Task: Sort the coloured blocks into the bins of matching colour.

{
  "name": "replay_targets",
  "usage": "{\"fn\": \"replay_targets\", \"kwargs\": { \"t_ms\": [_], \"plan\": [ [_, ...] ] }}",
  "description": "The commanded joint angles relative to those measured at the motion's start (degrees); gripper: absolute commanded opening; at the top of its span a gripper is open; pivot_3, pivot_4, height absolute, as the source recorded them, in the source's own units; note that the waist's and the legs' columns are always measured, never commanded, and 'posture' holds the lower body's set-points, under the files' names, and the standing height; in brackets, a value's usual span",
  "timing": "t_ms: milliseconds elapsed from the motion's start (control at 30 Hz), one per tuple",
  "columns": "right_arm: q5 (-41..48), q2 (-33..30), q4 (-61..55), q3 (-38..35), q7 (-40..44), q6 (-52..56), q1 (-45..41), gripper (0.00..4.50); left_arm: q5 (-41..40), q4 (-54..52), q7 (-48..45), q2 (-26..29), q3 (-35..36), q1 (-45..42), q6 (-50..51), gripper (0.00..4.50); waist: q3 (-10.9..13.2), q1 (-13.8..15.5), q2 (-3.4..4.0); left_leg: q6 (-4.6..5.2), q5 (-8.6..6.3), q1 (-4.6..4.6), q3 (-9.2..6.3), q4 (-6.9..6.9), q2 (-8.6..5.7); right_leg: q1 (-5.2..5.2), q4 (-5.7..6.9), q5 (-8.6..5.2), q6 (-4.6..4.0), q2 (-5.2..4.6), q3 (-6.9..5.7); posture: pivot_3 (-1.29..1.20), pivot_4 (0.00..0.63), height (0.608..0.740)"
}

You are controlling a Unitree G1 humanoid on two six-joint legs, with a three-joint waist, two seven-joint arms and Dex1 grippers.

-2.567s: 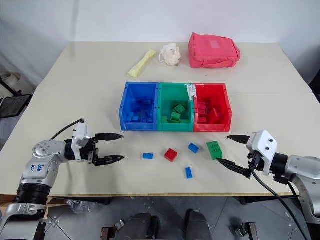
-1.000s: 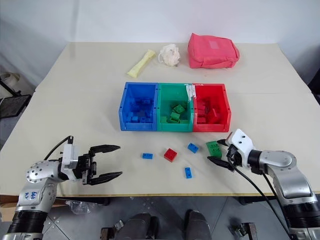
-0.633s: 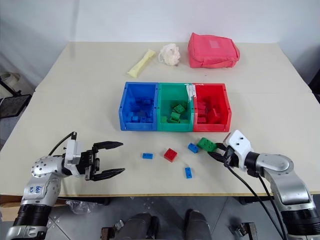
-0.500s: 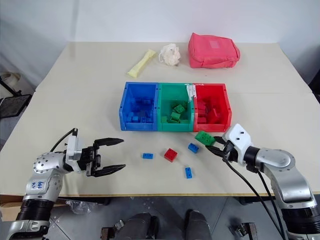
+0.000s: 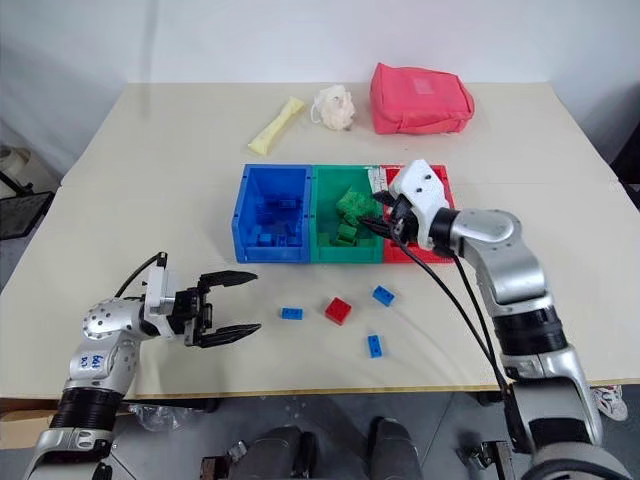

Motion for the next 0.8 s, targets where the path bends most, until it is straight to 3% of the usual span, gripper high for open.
{"fn": "replay_targets", "kwargs": {
  "t_ms": [33,133,400,567,800],
  "plan": [
    [-0.1,-0.1,-0.4,-1.0,1.0,-2.0,-1.3,3.74,-0.1,0.0,0.0,-0.3,0.2,-0.6,-1.0,4.5,0.0,0.0,0.0,0.01,0.0,0.0,-0.01,0.0,-0.01,0.01,0.0,0.0,0.0,0.0,-0.01,0.0,0.15,0.74],
    [0.5,-1.3,-3.0,-1.8,1.9,-1.0,0.0,4.47,-0.2,0.1,-0.2,-0.5,0.1,-0.6,-1.3,4.5,0.0,-0.2,0.0,0.01,0.0,0.0,0.01,0.0,0.0,0.01,-0.01,0.0,0.0,0.02,-0.01,0.0,0.15,0.74],
    [7.9,-11.4,-16.6,-6.9,12.7,0.1,14.3,4.47,-0.2,2.0,-1.9,-0.5,-0.1,-1.6,-1.7,4.5,0.0,0.3,-0.01,0.01,-0.01,0.0,0.03,0.04,0.02,0.08,-0.08,0.01,0.02,0.02,-0.04,0.0,0.15,0.74],
    [11.5,-20.7,-23.3,-17.4,19.9,-1.0,34.1,4.47,-0.2,5.0,-4.7,1.0,0.4,-2.6,-2.6,4.5,0.0,1.3,-0.02,0.01,-0.01,0.02,0.08,0.03,0.08,0.12,-0.15,0.01,0.02,0.06,-0.08,0.0,0.15,0.74],
    [12.2,-24.7,-24.1,-30.1,24.6,-2.8,50.2,4.47,-0.7,5.8,-7.2,1.7,1.1,-1.8,-3.4,4.5,0.0,1.6,-0.04,0.03,0.01,0.14,0.42,0.02,0.21,0.18,-0.29,0.03,0.06,0.02,0.04,0.0,0.15,0.74]
  ]
}}
